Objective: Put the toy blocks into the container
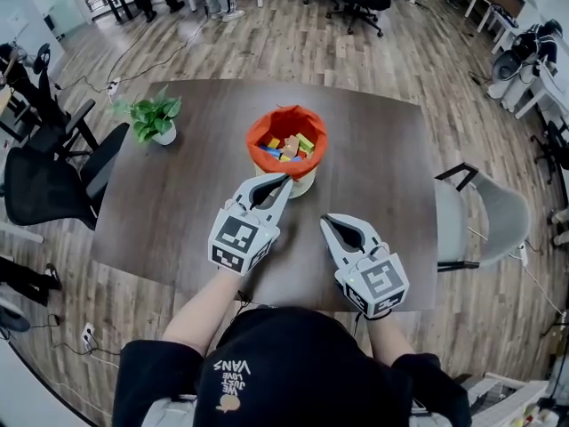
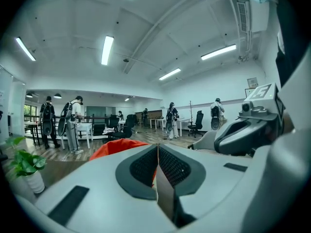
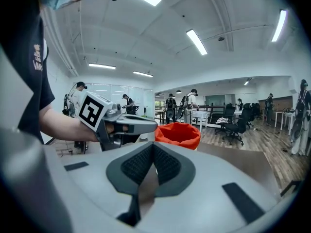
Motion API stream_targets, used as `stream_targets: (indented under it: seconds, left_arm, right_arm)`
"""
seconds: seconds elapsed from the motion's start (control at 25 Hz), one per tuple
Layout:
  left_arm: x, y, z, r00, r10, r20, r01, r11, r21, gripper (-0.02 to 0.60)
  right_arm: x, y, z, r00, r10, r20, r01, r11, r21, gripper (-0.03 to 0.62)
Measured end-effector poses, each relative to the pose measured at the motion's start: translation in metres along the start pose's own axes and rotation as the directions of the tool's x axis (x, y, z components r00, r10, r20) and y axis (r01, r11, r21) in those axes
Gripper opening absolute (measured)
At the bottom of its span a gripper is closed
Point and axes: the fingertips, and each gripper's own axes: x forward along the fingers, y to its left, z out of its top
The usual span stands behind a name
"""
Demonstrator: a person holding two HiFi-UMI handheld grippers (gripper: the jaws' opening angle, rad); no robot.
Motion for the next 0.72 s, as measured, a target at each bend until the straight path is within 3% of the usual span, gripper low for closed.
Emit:
stream_targets:
  seconds: [0.28,0.48,0.72]
  left_arm:
    - [-0.027,-0.021,0.0,1.0,0.008,0.023,-0.008,1.0,-0.029,0.017]
    - [-0.042,-0.034,-0.001,1.0,0.017,0.02,-0.017,0.999,0.027,0.015]
    - [-0.051,-0.039,-0.003,1.0,0.01,0.025,-0.01,1.0,0.01,0.014]
  right_arm:
    - [-0.002,0.009,0.001,1.0,0.02,0.003,-0.02,1.0,-0.006,0.018]
    - [-0.002,0.013,0.001,1.0,0.026,0.01,-0.026,1.0,-0.007,0.018]
    - [0.001,0.017,0.002,1.0,0.028,0.013,-0.028,1.0,0.0,0.018]
